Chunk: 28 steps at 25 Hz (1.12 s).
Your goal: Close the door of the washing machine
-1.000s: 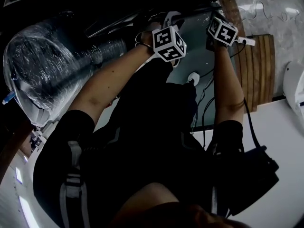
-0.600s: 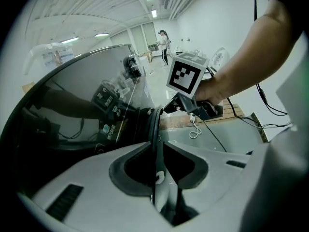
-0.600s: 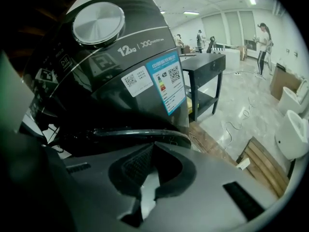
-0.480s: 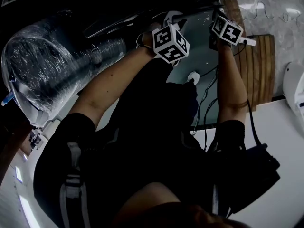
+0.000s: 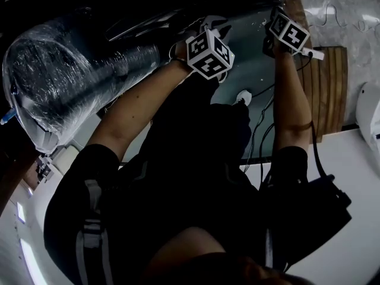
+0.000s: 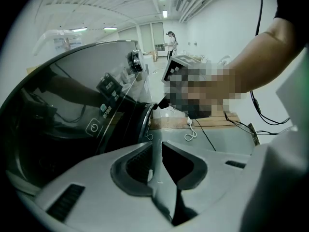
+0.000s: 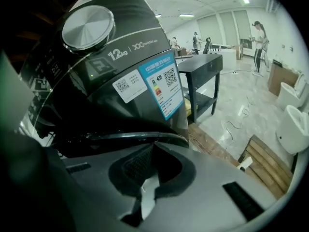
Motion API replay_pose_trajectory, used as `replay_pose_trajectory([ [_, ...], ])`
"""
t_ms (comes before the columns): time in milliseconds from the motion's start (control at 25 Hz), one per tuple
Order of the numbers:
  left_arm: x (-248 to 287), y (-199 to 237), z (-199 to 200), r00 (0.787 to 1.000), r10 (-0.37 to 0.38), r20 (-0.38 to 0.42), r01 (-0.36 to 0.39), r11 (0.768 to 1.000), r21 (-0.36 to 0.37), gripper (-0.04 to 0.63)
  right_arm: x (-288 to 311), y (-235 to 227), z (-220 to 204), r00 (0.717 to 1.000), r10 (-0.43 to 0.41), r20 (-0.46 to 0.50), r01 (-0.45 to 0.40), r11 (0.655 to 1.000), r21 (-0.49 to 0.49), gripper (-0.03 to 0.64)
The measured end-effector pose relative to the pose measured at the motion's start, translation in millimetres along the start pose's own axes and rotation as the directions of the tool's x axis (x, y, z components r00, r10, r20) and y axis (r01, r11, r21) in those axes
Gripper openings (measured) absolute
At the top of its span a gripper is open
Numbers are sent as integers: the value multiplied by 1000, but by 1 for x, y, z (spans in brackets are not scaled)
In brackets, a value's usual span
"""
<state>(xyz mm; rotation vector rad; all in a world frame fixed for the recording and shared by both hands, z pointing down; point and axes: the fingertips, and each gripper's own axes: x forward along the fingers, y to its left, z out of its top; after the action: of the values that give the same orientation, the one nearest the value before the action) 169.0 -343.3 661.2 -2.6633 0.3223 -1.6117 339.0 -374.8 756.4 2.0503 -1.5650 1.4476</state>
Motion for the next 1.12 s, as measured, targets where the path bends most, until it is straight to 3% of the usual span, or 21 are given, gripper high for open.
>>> replay_pose_trajectory([
  [120,-8,3,-3,1000,22,5,-22,999,-31,64,2,-1,-4,1000,-11,-19,10,1000,-28,0],
  [280,-24,7,-8,998,58,22,-57,996,-70,64,-6,9,-1,998,69,8,-69,997,-33,3],
  [400,-39,6,-9,996,81,42,-76,990,-120,54,-22,13,5,996,78,33,-73,989,-126,4],
  [560,-63,-7,-3,990,103,94,-84,979,-186,35,-62,10,-2,996,68,56,-56,980,-192,4],
  [800,-98,-41,4,979,158,126,-130,970,-205,25,-142,13,-21,991,116,63,-100,973,-209,4],
  [920,-123,-55,13,970,179,167,-131,956,-262,14,-189,18,-12,984,146,104,-109,948,-300,5],
  [1120,-172,-77,32,934,255,249,-163,928,-335,9,-265,33,-5,967,216,135,-138,889,-437,5],
])
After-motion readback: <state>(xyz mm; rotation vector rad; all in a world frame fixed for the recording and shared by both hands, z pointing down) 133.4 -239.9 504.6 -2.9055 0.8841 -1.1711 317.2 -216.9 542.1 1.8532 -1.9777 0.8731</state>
